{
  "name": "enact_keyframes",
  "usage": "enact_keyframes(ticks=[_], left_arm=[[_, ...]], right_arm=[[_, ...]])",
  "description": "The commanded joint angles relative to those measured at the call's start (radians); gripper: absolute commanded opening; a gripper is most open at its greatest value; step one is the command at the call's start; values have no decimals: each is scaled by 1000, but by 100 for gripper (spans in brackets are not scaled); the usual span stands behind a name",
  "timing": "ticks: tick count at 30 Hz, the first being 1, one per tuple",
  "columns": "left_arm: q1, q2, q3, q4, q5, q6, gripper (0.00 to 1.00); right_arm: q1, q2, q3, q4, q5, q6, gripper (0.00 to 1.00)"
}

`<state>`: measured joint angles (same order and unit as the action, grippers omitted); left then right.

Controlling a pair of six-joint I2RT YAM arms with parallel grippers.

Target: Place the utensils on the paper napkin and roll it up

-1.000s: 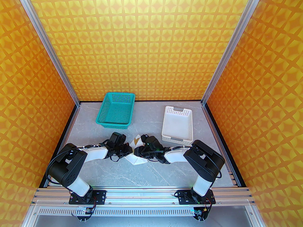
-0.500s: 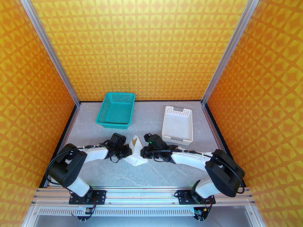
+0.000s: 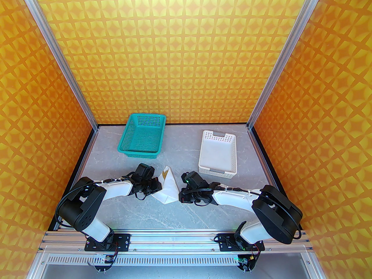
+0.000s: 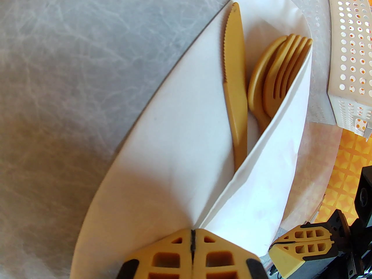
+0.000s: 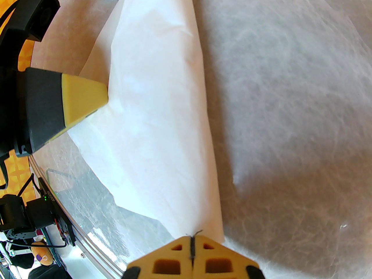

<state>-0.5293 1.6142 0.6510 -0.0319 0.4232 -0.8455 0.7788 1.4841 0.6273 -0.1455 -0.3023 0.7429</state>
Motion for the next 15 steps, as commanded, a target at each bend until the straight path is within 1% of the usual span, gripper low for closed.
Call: enact_keyframes(ticks=[1,15], left_arm=[[-2,-8,9,-56,-49,23,0],[-1,-5,16,-68,-49,32,0]], right_arm=[[0,-9,-14,14,12,-2,0],[1,53,-27,45,31,13,0]])
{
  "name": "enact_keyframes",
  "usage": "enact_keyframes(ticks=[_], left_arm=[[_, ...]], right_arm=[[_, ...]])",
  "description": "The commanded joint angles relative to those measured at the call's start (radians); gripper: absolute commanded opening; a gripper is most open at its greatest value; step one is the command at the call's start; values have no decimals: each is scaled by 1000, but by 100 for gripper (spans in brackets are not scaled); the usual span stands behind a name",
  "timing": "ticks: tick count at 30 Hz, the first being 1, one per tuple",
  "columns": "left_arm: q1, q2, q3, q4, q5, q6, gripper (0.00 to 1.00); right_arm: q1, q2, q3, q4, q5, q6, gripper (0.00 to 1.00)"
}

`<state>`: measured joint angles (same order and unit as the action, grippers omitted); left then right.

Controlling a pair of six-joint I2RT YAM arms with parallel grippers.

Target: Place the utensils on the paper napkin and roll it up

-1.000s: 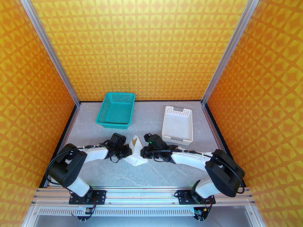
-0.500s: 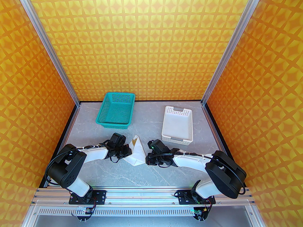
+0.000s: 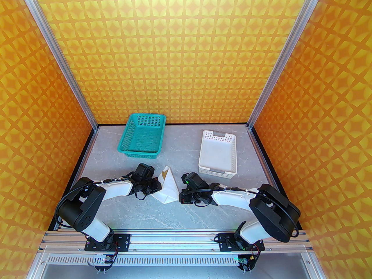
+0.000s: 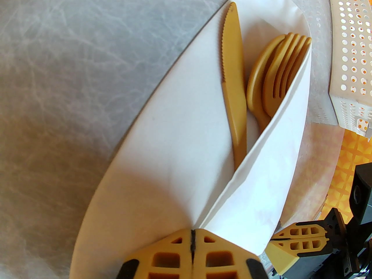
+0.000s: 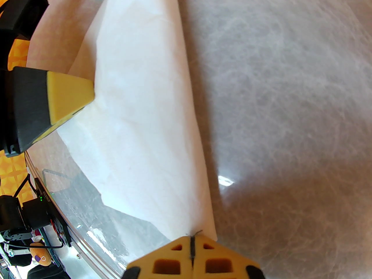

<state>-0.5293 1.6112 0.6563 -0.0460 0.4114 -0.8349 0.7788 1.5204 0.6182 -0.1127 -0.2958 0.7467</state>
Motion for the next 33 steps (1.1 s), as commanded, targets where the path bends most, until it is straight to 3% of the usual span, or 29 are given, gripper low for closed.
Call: enact_keyframes(ticks=[1,8,18,25,33], left_arm=[[-2,-3,11,-52,-38,22,0],[-1,-3,11,-56,-37,27,0],[-3,-7,12,-63,-37,33,0],[-9,-2,19,-66,-37,34,0],[-15,4,25,-67,-36,32,0]], right_arm=[[2,21,-20,13,26,11,0],[2,10,-38,-14,38,16,0],[-3,-125,-4,-107,82,-21,0],[-111,-118,-1,92,-55,-44,0],[-134,37,84,191,-101,-66,0]])
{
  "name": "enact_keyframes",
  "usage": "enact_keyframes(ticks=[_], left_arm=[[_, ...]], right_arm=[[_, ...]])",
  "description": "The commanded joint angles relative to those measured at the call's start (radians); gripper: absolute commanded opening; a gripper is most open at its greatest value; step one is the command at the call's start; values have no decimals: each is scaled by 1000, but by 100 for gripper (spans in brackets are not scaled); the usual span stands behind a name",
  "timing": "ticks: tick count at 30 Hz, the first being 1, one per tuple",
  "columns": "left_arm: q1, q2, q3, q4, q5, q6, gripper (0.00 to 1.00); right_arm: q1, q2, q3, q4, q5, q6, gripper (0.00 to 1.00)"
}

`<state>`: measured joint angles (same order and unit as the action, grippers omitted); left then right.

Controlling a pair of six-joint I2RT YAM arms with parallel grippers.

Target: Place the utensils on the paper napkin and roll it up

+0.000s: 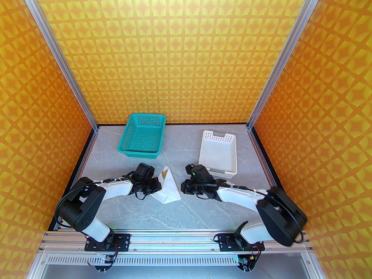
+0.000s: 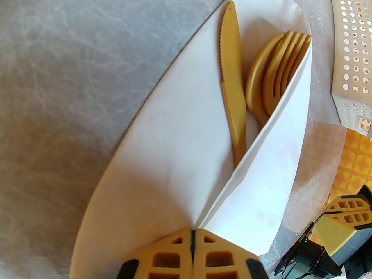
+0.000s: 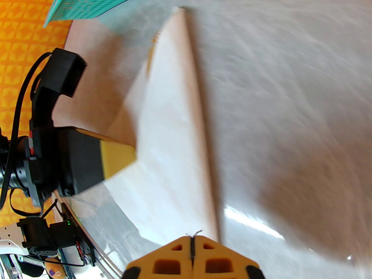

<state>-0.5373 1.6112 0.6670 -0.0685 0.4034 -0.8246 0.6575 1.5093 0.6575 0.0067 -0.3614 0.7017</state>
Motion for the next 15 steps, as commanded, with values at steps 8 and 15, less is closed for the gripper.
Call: enact_keyframes(ticks=[8,15], left_arm=[[-9,8,19,-47,-29,24,0],[-10,16,25,-47,-28,22,0]], right_arm=[[-47,219,176,141,-65,-8,0],[-59,314,266,119,-73,-25,0]])
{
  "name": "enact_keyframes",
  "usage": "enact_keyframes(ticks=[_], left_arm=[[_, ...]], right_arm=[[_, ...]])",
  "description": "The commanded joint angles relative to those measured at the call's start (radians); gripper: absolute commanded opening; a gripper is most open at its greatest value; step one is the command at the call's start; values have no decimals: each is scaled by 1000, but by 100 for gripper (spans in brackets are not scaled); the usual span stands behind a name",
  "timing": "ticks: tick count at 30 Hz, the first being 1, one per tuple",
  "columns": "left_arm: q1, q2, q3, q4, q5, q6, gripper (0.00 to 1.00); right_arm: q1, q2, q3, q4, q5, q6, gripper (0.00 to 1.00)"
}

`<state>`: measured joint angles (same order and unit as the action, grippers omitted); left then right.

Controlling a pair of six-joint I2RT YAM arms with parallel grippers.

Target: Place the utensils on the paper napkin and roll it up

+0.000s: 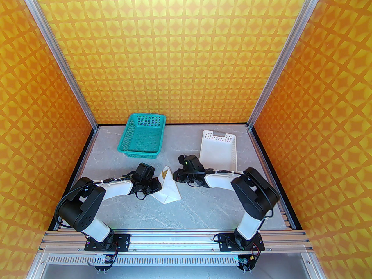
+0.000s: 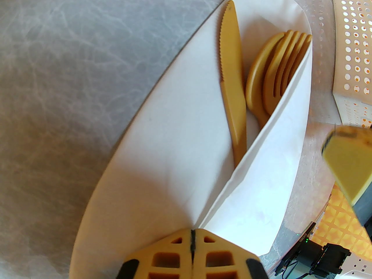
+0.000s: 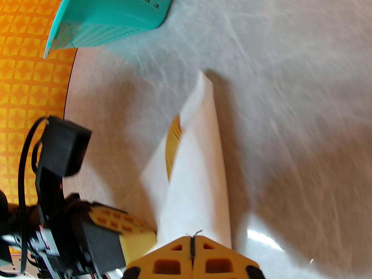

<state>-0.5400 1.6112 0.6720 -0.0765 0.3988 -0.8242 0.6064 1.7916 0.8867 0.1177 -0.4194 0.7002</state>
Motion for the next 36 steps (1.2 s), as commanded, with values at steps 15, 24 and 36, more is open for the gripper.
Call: enact_keyframes(ticks=[15,24,36], left_arm=[[-8,23,26,-46,-25,16,0],[-8,23,24,-45,-25,13,0],[-8,27,24,-48,-28,16,0]], right_arm=[[-11,61,11,14,-42,-18,0],[-10,26,-42,33,-50,-7,0],[-8,-19,-102,55,-61,10,0]])
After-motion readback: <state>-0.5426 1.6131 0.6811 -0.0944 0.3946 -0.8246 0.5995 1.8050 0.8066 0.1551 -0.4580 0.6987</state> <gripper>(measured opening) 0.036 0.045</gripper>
